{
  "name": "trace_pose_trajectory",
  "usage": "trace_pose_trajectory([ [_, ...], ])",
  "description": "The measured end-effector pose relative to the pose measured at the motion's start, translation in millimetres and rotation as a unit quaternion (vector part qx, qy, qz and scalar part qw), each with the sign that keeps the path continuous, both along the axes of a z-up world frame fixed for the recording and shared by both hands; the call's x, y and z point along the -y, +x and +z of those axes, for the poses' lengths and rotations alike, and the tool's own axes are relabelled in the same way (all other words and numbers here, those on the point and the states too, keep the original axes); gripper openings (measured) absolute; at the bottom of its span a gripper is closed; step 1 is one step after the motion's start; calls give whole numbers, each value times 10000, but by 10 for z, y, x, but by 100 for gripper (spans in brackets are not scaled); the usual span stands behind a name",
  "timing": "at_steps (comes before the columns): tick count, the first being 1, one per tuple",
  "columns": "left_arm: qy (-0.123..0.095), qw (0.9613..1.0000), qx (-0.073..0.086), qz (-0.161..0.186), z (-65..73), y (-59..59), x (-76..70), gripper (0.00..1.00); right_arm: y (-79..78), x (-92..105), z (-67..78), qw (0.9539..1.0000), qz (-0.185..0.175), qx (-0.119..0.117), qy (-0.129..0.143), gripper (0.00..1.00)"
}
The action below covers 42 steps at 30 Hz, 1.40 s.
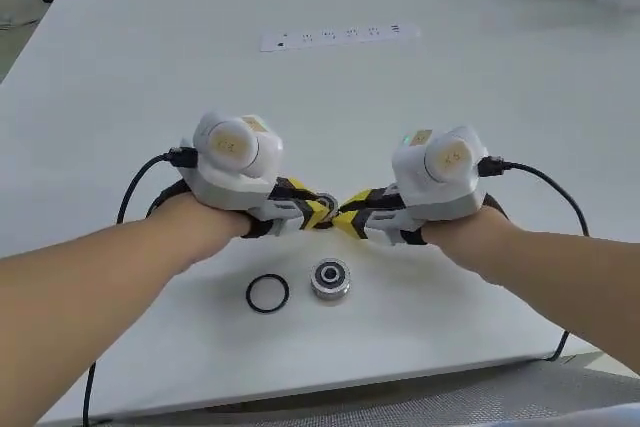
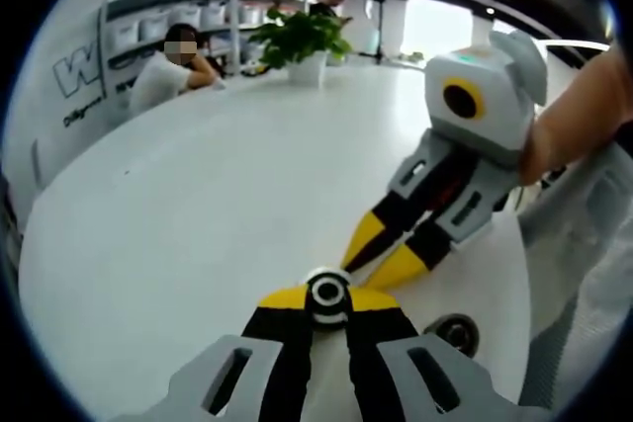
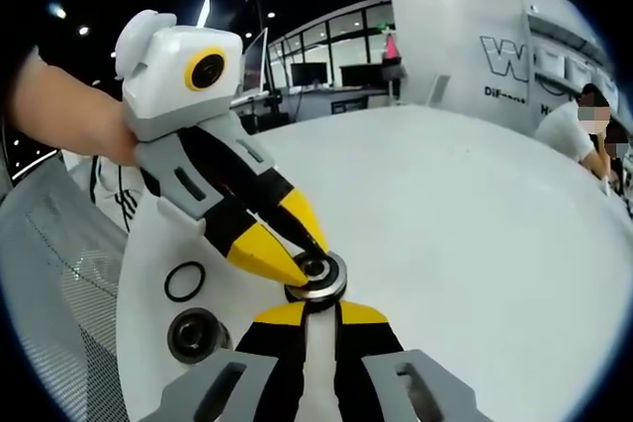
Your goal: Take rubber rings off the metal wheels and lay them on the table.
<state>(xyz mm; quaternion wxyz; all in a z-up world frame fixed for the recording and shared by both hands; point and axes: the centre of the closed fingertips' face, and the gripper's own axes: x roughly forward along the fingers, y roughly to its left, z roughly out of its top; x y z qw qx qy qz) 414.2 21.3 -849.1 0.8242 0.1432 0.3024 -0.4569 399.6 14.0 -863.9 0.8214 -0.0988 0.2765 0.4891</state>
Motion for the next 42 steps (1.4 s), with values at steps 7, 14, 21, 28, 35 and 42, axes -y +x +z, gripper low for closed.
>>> trace_pose_trajectory([
  [7, 4, 10000, -20, 29, 6, -15, 0, 12, 8, 7, -7, 9997, -141, -162, 87, 3],
  [14, 67, 10000, 22, 2, 2, -20, 3, 12, 17, 39, -20, 9995, -232, -191, 24, 0],
  [21, 114, 9999, 79, -30, -2, -15, 4, 12, 16, 54, 13, 9996, -174, 72, -207, 0],
  [28, 152, 9998, 99, -49, -2, -9, 7, 12, 23, 68, 33, 9993, -183, 159, -298, 0],
  [35, 163, 9998, 91, -14, 0, -4, 9, 12, 12, 79, 49, 9993, -247, 87, -251, 0],
  [42, 154, 9999, 49, 1, 1, -9, 13, 11, 97, 110, 58, 9961, -767, -355, 235, 0],
])
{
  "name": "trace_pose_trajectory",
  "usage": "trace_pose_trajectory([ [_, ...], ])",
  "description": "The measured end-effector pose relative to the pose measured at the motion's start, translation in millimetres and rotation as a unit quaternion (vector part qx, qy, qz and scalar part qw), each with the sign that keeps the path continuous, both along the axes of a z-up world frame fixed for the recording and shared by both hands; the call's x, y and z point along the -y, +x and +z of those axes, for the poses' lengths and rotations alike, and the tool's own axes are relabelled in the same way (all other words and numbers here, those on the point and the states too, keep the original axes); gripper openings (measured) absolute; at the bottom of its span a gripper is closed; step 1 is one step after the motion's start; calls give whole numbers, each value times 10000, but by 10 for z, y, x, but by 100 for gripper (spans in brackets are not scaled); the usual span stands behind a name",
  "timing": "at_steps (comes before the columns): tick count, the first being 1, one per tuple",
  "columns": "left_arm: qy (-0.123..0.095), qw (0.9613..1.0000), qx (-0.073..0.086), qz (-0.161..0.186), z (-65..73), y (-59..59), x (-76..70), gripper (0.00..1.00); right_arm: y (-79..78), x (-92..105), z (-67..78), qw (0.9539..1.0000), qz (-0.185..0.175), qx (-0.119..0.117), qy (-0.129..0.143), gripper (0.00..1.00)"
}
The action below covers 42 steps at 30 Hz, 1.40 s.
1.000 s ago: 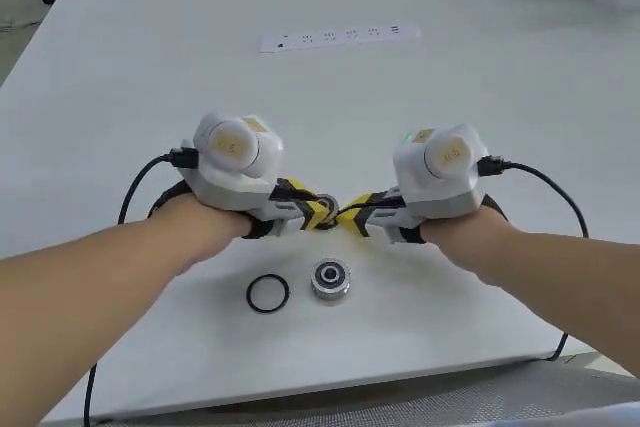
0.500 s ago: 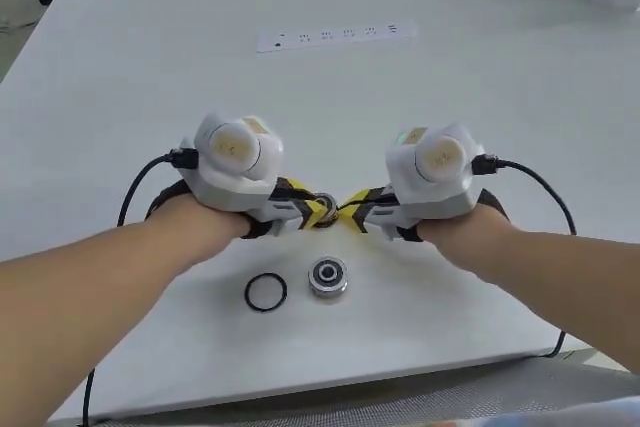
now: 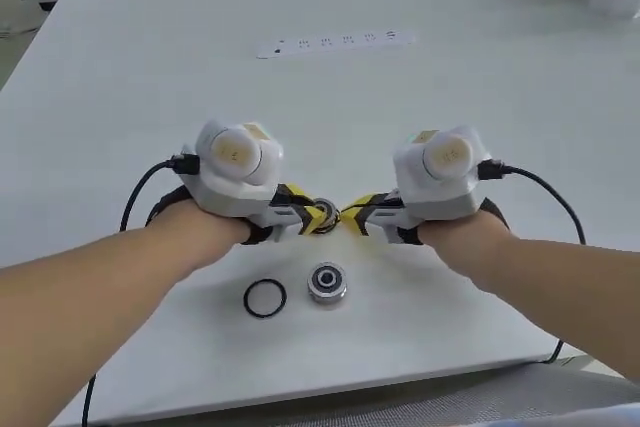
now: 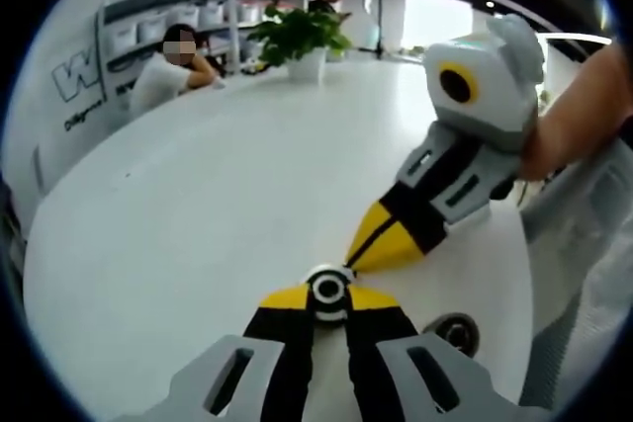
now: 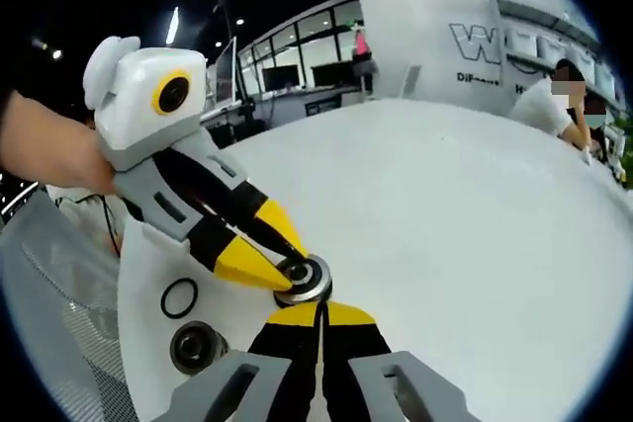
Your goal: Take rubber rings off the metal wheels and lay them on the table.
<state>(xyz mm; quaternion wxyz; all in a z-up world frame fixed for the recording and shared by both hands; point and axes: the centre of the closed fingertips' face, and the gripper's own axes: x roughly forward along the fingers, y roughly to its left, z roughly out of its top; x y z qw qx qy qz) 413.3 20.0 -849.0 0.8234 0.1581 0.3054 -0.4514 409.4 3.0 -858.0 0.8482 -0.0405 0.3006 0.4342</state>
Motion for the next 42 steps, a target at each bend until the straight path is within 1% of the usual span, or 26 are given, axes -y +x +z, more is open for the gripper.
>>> trace_pose_trajectory([
  [2, 24, 10000, 10, -8, -2, -1, 4, 11, 29, 3, 29, 9996, -140, -108, 197, 0],
  [4, 51, 10000, 31, -16, -3, -3, 8, 11, 20, -10, 57, 9995, -157, -94, 251, 0],
  [8, 60, 10000, 42, -2, 7, -21, 15, 11, -19, -50, 97, 9995, -144, -67, 290, 0],
  [10, 73, 10000, 50, 8, 11, -33, 20, 11, -36, -67, 121, 9993, -144, -89, 342, 0],
  [17, 103, 9999, 61, 23, 24, -60, 32, 11, -63, -83, 137, 9993, -86, -96, 352, 0],
  [25, 156, 9999, 62, -24, 30, -61, 34, 11, -97, -117, 169, 9989, 28, -156, 436, 0],
  [28, 144, 9999, 63, -24, 31, -60, 31, 10, -113, -137, 187, 9988, 78, -149, 469, 0],
  [29, 139, 9999, 83, -2, 37, -49, 33, 10, -293, -346, 354, 9914, 606, -334, 1109, 0],
  [30, 154, 9998, 83, 12, 32, -47, 17, 10, -133, -206, 291, 9983, 277, 122, 503, 0],
  [31, 123, 9999, 63, 31, 31, -47, 14, 10, -170, -217, 280, 9981, 266, -32, 562, 0],
  [32, 118, 9999, 63, 26, 34, -36, 3, 11, -156, -197, 250, 9979, 273, -114, 575, 0],
  [33, 139, 9999, 68, 10, 37, -32, -1, 11, -144, -164, 220, 9986, 263, -51, 452, 0],
  [35, 150, 9999, 71, 12, 33, -26, 2, 11, -121, -135, 223, 9982, 151, -91, 577, 0],
  [37, 138, 9999, 76, 21, 37, -29, 3, 11, -79, -100, 250, 9982, 110, -4, 593, 0],
  [38, 128, 9999, 83, 23, 38, -31, 5, 11, -33, -72, 268, 9981, 55, 86, 610, 0],
  [39, 121, 9999, 86, 24, 40, -31, 4, 11, -27, -60, 264, 9981, 61, 76, 609, 0],
  [42, 108, 9999, 84, 32, 36, -25, 5, 11, 18, 16, 180, 9988, 141, 89, 461, 0],
])
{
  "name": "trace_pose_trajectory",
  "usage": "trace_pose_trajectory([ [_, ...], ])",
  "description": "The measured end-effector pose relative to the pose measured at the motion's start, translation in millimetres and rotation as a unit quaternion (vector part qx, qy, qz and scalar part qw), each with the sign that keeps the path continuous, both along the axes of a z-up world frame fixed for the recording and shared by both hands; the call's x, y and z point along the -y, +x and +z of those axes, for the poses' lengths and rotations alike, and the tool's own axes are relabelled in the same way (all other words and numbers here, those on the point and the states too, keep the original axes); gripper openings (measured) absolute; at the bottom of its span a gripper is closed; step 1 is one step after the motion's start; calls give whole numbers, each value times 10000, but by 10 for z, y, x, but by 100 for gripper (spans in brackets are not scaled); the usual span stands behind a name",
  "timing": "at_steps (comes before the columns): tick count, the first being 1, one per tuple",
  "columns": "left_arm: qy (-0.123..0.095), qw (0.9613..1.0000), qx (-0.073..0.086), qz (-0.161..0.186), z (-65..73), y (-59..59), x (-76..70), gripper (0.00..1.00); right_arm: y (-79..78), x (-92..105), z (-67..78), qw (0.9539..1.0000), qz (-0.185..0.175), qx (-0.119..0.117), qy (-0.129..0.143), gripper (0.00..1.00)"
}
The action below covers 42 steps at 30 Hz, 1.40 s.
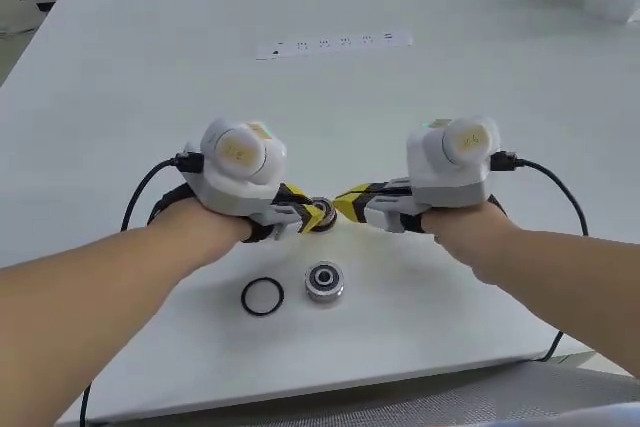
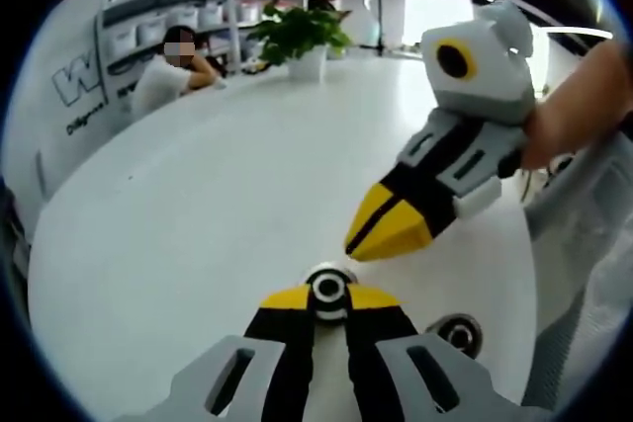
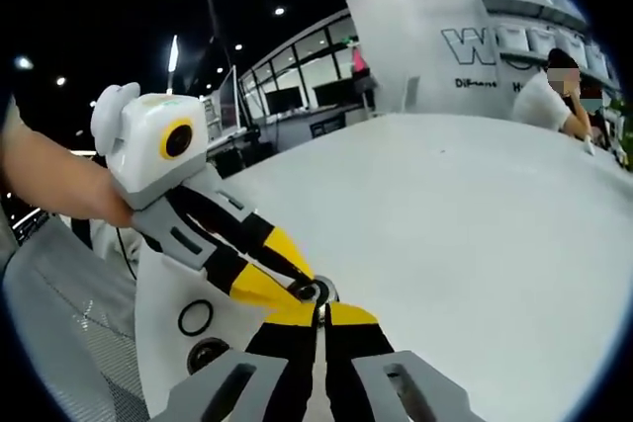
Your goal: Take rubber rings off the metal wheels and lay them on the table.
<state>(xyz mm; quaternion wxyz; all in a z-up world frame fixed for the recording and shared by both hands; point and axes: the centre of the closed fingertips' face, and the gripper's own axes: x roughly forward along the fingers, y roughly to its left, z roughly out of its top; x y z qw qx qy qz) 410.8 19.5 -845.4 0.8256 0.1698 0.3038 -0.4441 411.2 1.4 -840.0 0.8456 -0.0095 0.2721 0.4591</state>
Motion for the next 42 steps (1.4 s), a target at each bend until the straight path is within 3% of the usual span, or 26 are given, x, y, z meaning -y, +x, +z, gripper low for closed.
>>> trace_pose_trajectory([
  [5, -4, 10000, -5, -2, -8, 15, -2, 11, -80, 30, -87, 9993, 236, 99, -285, 10],
  [20, -39, 10000, -21, -4, -2, -3, 11, 11, -97, -137, -185, 9975, 513, 163, -459, 21],
  [26, -51, 10000, -23, 4, -3, -11, 13, 11, -77, -124, -223, 9973, 509, 168, -495, 19],
  [42, -60, 10000, -31, 19, -8, -12, 7, 11, -82, -79, -234, 9969, 455, 221, -600, 3],
])
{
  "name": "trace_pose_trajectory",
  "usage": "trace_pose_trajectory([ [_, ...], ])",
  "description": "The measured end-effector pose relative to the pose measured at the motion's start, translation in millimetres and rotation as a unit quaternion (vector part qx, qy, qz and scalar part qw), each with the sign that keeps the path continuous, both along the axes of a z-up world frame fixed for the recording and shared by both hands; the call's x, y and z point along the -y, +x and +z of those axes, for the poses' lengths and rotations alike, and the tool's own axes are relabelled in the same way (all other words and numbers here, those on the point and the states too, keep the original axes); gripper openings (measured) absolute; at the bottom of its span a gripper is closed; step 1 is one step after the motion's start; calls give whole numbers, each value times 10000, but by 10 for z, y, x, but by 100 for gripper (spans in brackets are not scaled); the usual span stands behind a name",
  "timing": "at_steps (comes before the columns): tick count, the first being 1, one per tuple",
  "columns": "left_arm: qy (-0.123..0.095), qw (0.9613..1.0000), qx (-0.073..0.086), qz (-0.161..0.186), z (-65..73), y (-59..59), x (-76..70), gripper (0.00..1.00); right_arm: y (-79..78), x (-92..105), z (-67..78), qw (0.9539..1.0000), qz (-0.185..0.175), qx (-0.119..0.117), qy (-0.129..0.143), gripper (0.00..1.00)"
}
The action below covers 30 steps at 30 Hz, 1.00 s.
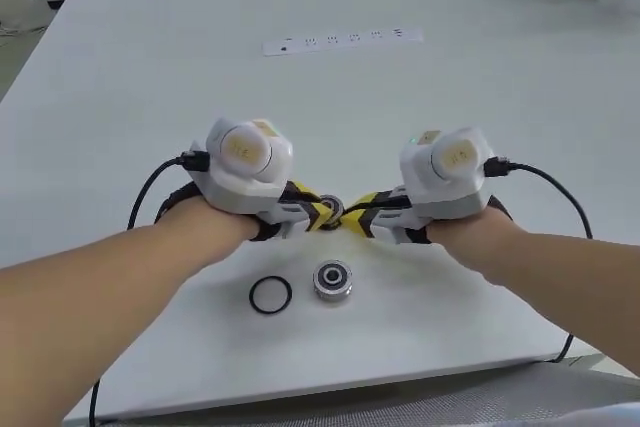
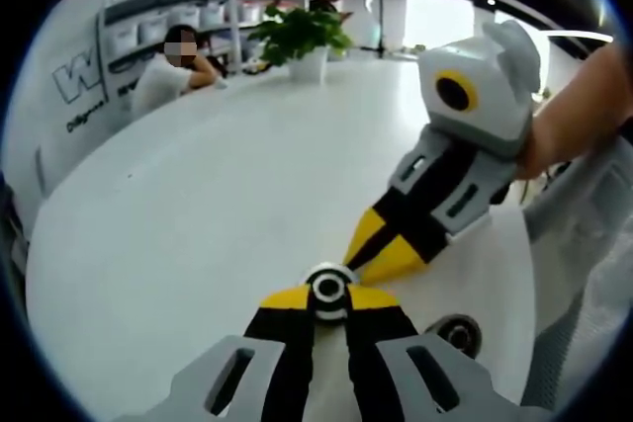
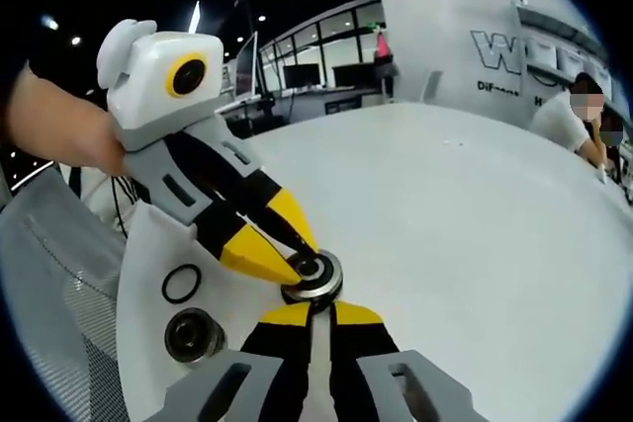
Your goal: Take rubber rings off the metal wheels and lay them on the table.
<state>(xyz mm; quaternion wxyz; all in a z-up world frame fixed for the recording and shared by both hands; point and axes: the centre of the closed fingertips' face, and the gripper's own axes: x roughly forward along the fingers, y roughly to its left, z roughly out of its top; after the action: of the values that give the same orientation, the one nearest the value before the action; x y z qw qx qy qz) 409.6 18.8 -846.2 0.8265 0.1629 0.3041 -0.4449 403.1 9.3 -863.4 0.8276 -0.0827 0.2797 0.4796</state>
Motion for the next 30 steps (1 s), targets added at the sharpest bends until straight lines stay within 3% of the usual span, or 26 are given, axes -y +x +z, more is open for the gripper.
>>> trace_pose_trajectory([
  [21, 27, 10000, 29, 19, 2, 1, -10, 11, 28, 46, 50, 9994, -302, -96, 122, 0],
  [30, 42, 10000, -25, 40, -5, 5, -5, 10, 89, 45, 127, 9944, -740, -414, 635, 0],
])
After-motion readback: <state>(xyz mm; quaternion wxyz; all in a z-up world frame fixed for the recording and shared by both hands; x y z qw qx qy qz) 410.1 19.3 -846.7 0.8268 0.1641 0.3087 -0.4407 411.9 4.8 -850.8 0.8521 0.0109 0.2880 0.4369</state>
